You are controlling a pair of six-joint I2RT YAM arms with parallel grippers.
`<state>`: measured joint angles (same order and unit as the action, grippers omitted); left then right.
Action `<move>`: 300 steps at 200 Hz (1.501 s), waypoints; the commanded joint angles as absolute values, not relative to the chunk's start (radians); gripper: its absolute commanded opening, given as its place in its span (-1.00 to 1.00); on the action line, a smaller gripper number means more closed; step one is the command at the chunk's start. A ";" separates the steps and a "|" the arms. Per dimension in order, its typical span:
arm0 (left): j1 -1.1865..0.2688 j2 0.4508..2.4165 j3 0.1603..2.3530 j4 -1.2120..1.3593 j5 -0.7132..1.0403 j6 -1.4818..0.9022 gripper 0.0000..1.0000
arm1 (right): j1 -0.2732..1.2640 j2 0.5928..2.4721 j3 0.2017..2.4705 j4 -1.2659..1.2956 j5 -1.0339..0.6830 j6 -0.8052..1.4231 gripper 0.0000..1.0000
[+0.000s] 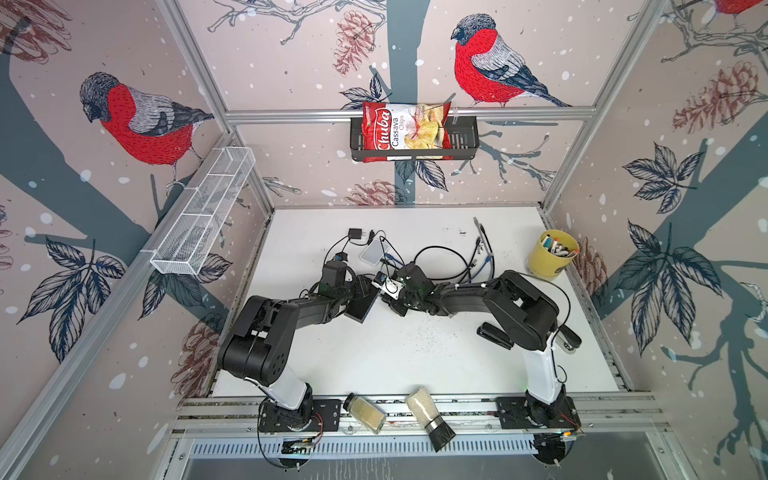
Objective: Insert the plug into the switch port
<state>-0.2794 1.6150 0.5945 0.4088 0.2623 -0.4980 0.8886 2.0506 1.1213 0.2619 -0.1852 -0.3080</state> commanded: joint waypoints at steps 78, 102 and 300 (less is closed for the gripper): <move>-0.282 1.647 0.510 0.561 0.476 -0.459 -0.18 | 0.898 2.055 1.109 0.325 -0.204 -0.412 -0.86; -0.283 1.671 0.521 0.567 0.537 -0.428 -0.18 | 0.897 2.058 1.108 0.332 -0.227 -0.473 -0.90; -0.374 1.764 0.525 0.610 0.675 -0.371 -0.24 | 0.919 2.120 1.231 0.361 -0.290 -0.415 -0.91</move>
